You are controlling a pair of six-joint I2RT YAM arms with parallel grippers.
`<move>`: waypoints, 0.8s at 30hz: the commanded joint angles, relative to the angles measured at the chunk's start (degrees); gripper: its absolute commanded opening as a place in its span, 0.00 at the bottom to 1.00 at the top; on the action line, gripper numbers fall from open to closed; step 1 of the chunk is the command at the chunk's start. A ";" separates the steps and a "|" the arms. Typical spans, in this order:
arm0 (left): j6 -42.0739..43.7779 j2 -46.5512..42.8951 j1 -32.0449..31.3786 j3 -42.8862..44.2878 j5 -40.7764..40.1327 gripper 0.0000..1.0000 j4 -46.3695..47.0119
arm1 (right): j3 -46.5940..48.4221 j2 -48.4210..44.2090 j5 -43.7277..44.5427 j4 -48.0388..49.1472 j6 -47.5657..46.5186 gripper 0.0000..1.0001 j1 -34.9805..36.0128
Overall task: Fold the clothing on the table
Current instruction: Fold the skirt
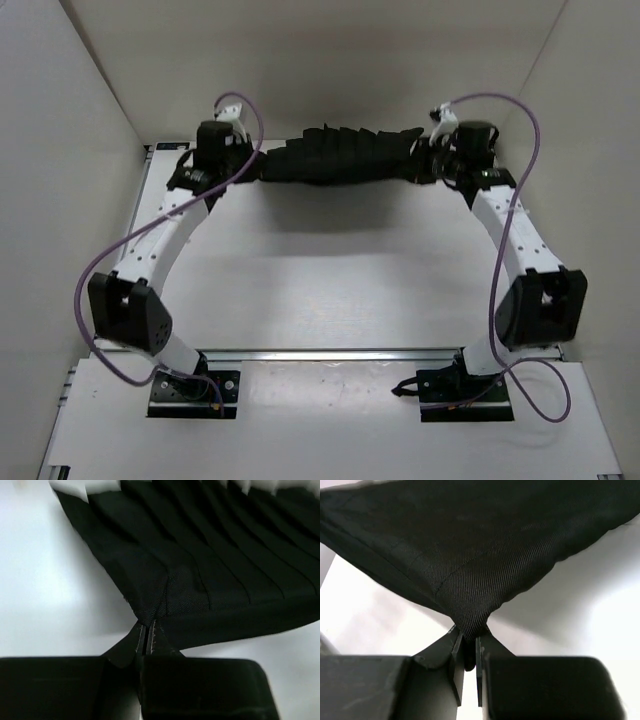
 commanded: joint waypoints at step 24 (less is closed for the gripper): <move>-1.61 2.66 0.26 -24.58 3.71 0.00 -3.89 | -44.18 -9.72 -3.34 8.92 14.14 0.00 3.86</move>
